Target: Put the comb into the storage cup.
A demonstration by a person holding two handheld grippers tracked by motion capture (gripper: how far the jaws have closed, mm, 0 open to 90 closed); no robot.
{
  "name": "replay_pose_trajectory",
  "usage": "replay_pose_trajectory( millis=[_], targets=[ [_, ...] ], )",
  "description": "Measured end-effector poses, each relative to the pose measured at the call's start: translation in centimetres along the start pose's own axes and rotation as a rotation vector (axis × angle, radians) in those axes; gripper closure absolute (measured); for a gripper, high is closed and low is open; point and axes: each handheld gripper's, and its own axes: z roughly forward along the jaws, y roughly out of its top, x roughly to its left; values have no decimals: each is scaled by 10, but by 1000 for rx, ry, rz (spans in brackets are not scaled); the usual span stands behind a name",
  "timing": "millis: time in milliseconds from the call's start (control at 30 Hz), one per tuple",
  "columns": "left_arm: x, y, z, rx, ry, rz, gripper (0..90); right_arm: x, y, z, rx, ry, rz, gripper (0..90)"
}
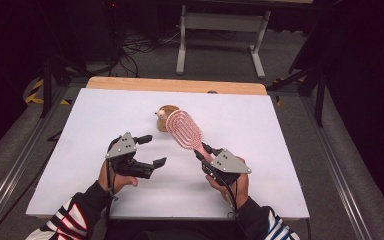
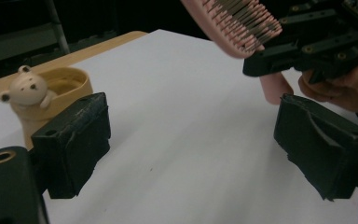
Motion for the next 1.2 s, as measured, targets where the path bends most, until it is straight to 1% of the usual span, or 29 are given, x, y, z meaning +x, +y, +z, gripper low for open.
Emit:
replay_pose_trajectory(
  millis=[100, 133, 200, 233, 267, 333, 367, 400, 467, 533, 567, 600, 633, 700, 767, 833, 867, 900, 933, 967, 1033, 1100, 1200],
  targets=[
    [-2, 7, 8, -13, -23, -24, 162, 2, 0, 0, -1, 1, -5, 698],
    [-3, 9, 11, -22, -31, -38, 169, 2, -1, 1, -1, 1, -5, 698],
    [-5, 12, 17, -32, -25, -47, 184, 4, -1, 2, 5, 3, -13, 698],
    [-6, 13, 19, -52, -32, -60, 195, 5, -1, 2, 6, 1, -16, 698],
    [-6, 15, 21, -49, -28, -61, 205, 6, -2, 2, 6, 1, -18, 698],
    [-7, 17, 27, -51, -23, -79, 218, 7, -2, 3, 8, 7, -22, 698],
    [-7, 17, 29, -64, -20, -85, 231, 8, -2, 3, 6, 3, -24, 698],
    [-8, 18, 31, -63, -12, -89, 239, 9, -2, 3, 6, 6, -24, 698],
    [-8, 18, 34, -72, -19, -105, 245, 10, -2, 4, 13, 0, -28, 698],
    [-9, 20, 37, -75, -3, -107, 265, 9, -3, 5, 15, 1, -26, 698],
    [-10, 20, 38, -74, -8, -115, 271, 10, -3, 5, 16, -3, -28, 698],
    [-11, 20, 39, -86, -17, -115, 276, 11, -3, 5, 18, -1, -28, 698],
    [-12, 21, 41, -87, -22, -112, 286, 12, -4, 6, 19, 0, -33, 698],
    [-13, 22, 42, -88, -24, -112, 294, 15, -4, 7, 21, -3, -52, 698],
    [-13, 22, 43, -100, -20, -121, 302, 17, -4, 7, 19, -5, -67, 698],
    [-11, 22, 43, -111, -27, -136, 323, 19, -3, 8, 20, -8, -72, 698],
    [-11, 22, 42, -121, -20, -134, 333, 19, -3, 8, 20, -8, -71, 698],
    [-11, 22, 41, -129, -12, -142, 362, 19, -4, 8, 21, -9, -68, 698],
    [-10, 23, 41, -135, -17, -142, 407, 19, -4, 8, 23, -12, -67, 698],
    [-10, 23, 40, -141, -20, -148, 422, 19, -4, 9, 26, -14, -65, 698],
    [-9, 23, 40, -162, -41, -150, 470, 19, -4, 9, 27, -17, -65, 700],
    [-9, 24, 40, -164, -48, -149, 500, 20, -4, 9, 30, -23, -73, 700],
    [-11, 26, 39, -174, -61, -134, 534, 21, -4, 10, 29, -29, -76, 700]
  ],
)
